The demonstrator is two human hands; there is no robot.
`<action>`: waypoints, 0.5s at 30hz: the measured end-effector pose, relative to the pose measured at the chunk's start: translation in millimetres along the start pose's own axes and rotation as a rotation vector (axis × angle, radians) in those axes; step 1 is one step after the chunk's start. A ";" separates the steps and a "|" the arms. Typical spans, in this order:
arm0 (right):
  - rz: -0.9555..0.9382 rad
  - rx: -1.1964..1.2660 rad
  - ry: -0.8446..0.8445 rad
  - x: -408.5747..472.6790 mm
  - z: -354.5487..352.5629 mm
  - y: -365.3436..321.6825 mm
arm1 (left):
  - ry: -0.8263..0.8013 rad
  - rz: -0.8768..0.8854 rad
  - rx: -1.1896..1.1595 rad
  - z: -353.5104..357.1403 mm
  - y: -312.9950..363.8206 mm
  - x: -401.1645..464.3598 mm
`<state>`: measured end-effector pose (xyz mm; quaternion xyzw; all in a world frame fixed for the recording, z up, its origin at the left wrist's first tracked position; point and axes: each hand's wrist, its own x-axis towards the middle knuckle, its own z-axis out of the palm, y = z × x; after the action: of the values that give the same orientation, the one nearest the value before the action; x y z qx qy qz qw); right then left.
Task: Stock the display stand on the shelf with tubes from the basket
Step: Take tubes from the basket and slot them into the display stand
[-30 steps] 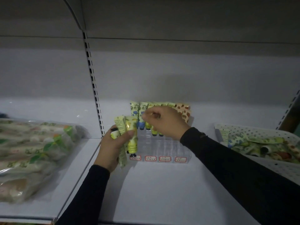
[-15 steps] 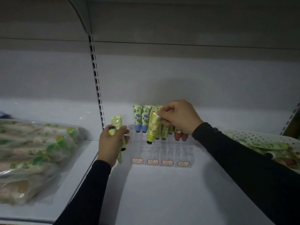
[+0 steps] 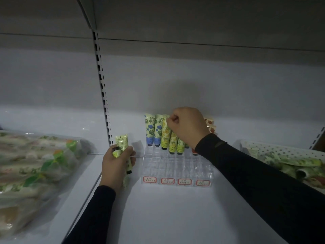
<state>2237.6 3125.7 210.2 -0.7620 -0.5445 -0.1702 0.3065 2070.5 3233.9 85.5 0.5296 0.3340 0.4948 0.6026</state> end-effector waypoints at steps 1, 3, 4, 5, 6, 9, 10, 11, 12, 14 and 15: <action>-0.009 -0.016 -0.001 -0.5 1.4 -0.9 | -0.008 -0.003 -0.006 0.6 0.2 -0.2; -0.022 -0.041 -0.009 -1.7 3.4 -2.0 | -0.018 -0.008 -0.013 1.7 0.7 -0.5; -0.026 -0.055 -0.015 -2.6 4.2 -2.5 | -0.017 -0.008 -0.016 1.7 0.7 -0.4; -0.028 -0.070 -0.021 -3.6 5.2 -2.8 | -0.016 -0.006 -0.016 1.2 0.6 -0.4; -0.027 -0.081 -0.028 -4.3 6.3 -2.7 | -0.015 -0.004 -0.015 0.7 0.0 -0.2; -0.025 -0.094 -0.035 -5.0 8.7 -0.6 | -0.027 -0.002 -0.016 -0.6 -0.8 -0.1; -0.024 -0.091 -0.033 -4.5 8.9 0.2 | -0.029 -0.002 -0.019 -0.9 -1.1 0.5; -0.021 -0.084 -0.035 -3.6 9.2 1.2 | -0.030 -0.003 -0.022 -1.1 -1.3 0.5; -0.014 -0.073 -0.039 -2.2 8.7 2.4 | -0.030 -0.003 -0.023 -1.1 -1.7 0.8; 0.006 -0.050 -0.055 1.0 7.9 4.0 | -0.033 -0.001 -0.020 -1.3 -2.0 1.4; 0.016 -0.046 -0.061 2.2 7.5 4.4 | -0.035 0.001 -0.018 -1.3 -1.9 1.3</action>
<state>2241.9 3131.2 204.6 -0.7779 -0.5437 -0.1566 0.2735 2070.1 3235.7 83.5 0.5331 0.3187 0.4886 0.6128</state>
